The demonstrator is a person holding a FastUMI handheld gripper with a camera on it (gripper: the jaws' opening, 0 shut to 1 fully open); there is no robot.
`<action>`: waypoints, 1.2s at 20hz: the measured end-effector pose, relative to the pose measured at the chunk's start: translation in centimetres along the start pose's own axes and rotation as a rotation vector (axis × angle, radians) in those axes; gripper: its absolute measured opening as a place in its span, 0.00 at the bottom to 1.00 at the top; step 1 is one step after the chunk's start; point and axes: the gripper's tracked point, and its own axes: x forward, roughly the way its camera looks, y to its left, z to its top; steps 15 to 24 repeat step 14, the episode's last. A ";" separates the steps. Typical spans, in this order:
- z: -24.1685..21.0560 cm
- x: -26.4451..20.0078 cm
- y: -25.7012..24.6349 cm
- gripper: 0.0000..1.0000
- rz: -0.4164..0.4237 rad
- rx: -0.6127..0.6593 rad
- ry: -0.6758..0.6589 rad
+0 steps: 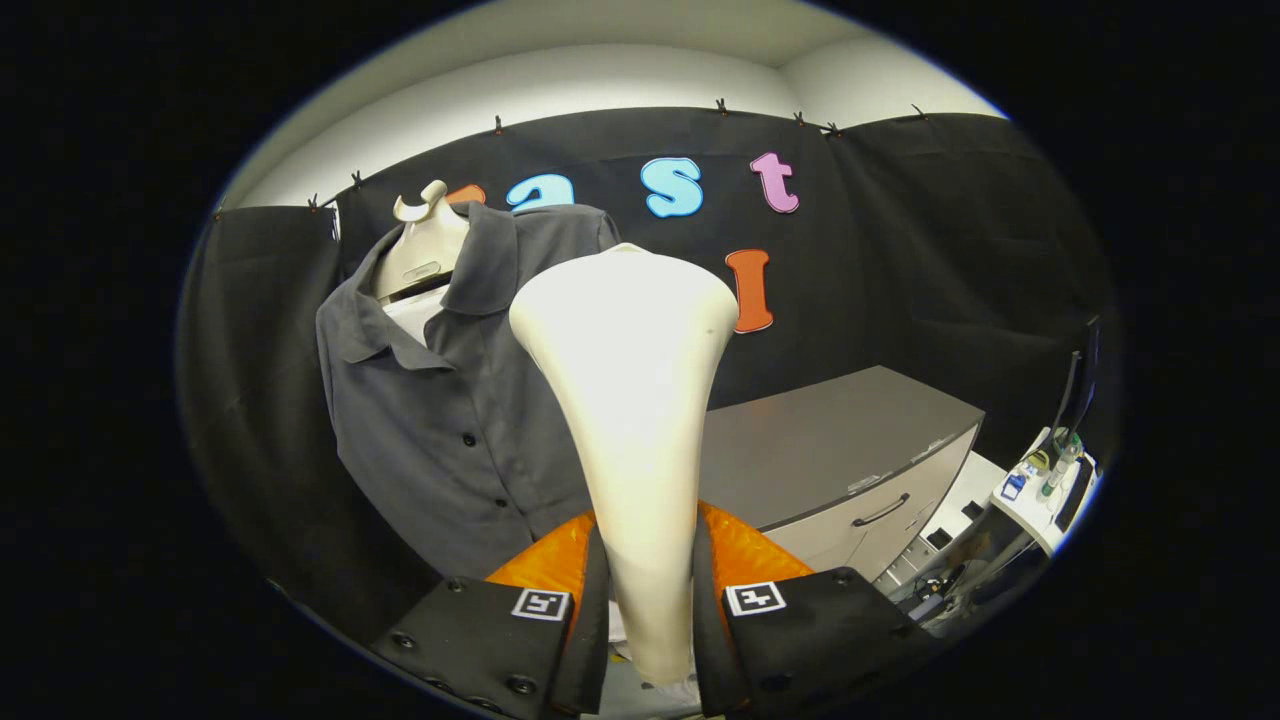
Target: Iron the clothes twice with a garment steamer, once on the left side and once on the right side.
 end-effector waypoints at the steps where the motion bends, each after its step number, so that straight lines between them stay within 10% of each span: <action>1: -0.1 -0.1 0.1 0.43 0.001 -0.002 0.002; 24: -0.7 -0.2 -0.7 0.43 -0.027 0.018 0.020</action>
